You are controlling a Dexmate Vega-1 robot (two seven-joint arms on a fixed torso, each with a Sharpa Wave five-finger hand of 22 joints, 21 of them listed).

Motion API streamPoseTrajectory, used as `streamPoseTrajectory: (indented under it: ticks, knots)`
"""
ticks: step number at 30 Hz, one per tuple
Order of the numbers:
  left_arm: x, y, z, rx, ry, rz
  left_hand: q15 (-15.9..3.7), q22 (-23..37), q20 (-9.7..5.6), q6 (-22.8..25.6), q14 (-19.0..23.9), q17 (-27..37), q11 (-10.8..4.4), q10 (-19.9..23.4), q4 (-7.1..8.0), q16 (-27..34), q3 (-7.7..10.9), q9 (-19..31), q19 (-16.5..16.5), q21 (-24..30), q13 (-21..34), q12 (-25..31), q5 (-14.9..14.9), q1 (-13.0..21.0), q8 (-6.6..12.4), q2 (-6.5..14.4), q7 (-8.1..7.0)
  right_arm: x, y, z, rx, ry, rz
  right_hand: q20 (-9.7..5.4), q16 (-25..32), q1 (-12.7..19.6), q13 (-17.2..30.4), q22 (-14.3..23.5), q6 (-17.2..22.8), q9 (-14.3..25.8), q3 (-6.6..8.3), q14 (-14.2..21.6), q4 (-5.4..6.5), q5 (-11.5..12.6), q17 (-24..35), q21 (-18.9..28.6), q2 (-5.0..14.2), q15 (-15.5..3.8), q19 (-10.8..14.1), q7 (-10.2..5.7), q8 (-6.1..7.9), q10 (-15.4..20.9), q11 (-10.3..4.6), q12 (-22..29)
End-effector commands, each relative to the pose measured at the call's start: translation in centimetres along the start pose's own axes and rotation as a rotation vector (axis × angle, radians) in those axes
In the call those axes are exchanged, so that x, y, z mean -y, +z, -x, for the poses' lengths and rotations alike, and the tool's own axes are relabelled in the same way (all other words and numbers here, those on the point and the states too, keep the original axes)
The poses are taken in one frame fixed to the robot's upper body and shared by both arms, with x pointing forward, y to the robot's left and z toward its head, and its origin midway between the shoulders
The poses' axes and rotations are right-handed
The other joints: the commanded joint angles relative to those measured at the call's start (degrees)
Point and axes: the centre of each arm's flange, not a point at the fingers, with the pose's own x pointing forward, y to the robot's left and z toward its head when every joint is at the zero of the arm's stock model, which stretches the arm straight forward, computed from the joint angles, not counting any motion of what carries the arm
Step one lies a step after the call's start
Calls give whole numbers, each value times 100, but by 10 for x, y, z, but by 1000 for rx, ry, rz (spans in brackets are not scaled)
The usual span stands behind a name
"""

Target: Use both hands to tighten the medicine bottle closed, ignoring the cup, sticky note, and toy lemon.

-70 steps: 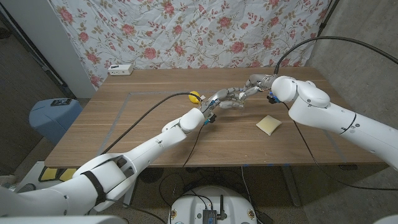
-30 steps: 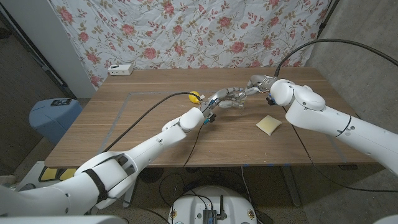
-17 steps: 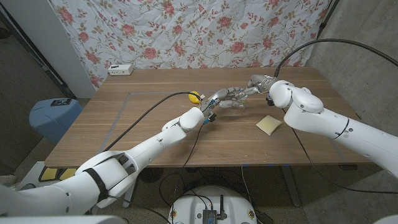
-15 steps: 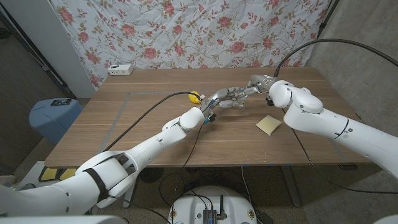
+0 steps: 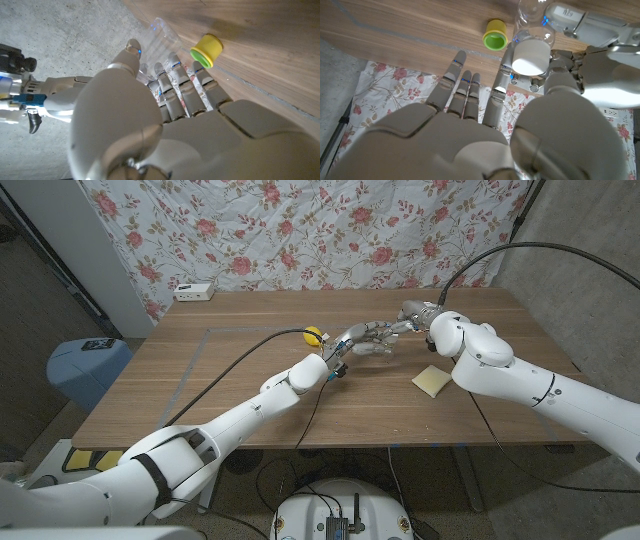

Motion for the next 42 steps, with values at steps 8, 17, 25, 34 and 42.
streamPoseTrajectory:
  ticks: [8,17,25,34,42]
  knots:
    - [1,-1,3,-5,7,4,-412,13,-17,26,64,15,-54,92,17,41,67,15,-30,2,26,43,46,-13,-2,62,-52,1,0,0,2,-20,-5,6,-46,-293,-4,13,-351,9,-148,7,67,29,10,-6,-44,60,11,-72,-310,-82,90,-97]
    - [0,-1,1,-4,2,5,-411,13,-15,29,67,15,-55,77,15,39,82,15,-36,0,26,37,45,-25,-2,56,-42,2,0,2,8,-19,-19,82,-115,-541,4,16,-833,31,-248,-75,140,37,15,-65,-52,154,-95,61,-570,-208,183,-176]
    - [0,-1,0,-2,-1,4,-403,14,-1,16,51,13,-44,65,9,33,91,15,-46,-2,27,33,44,-36,-8,38,-52,2,0,5,16,-22,-26,149,-182,-694,17,18,-1348,97,-319,-166,157,48,8,-97,-66,241,-179,226,-798,-366,255,-230]
    - [0,-1,1,-5,3,11,-405,14,-8,17,43,12,-52,68,8,31,105,15,-53,-3,27,35,43,-46,-8,32,-67,7,-1,11,42,10,-33,210,-270,-725,27,17,-1841,164,-327,-353,122,68,-3,-149,-51,360,-367,295,-981,-601,377,-277]
    - [0,-1,1,-1,5,14,-415,15,-2,15,23,12,-43,71,7,27,114,15,-68,-6,28,37,43,-57,-8,22,-72,13,-4,15,78,47,-56,233,-335,-534,34,12,-2215,206,-259,-558,-30,99,-27,-171,-27,452,-532,295,-1086,-869,417,-299]
